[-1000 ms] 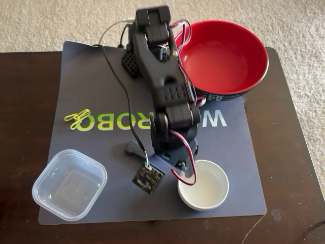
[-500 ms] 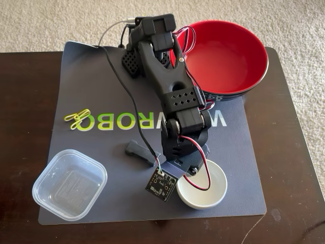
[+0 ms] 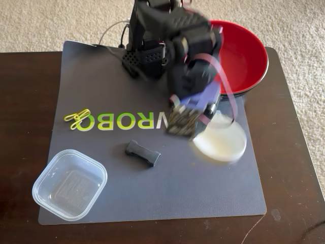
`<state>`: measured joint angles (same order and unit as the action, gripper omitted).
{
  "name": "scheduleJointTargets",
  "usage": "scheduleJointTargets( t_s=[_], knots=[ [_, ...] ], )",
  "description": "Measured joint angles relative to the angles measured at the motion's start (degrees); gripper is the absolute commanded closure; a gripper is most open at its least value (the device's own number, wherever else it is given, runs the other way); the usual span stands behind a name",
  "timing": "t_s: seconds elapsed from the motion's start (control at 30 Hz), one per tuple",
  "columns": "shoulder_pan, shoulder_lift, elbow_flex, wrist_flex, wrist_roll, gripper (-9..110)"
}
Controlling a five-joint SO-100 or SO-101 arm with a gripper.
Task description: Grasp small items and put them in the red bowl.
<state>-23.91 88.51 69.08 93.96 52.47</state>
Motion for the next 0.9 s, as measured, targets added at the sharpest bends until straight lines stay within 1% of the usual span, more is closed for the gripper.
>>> scheduleJointTargets(
  t_s=[0.07, 0.2, 0.27, 0.4, 0.5, 0.63, 0.9],
  knots=[
    [-4.48, 6.42, 7.56, 1.32, 3.34, 102],
    [-15.91, 18.72, 19.25, 2.72, 5.71, 102],
    [-20.04, 22.15, 21.53, 2.99, 6.59, 102],
    [-23.99, 23.91, 22.59, 3.34, 8.96, 102],
    [-26.89, 23.12, 26.63, 3.43, 10.9, 102],
    [-29.88, 16.61, 32.43, 3.34, 12.22, 101],
    [-37.79, 0.44, 33.57, 1.67, 12.22, 101]
  ],
)
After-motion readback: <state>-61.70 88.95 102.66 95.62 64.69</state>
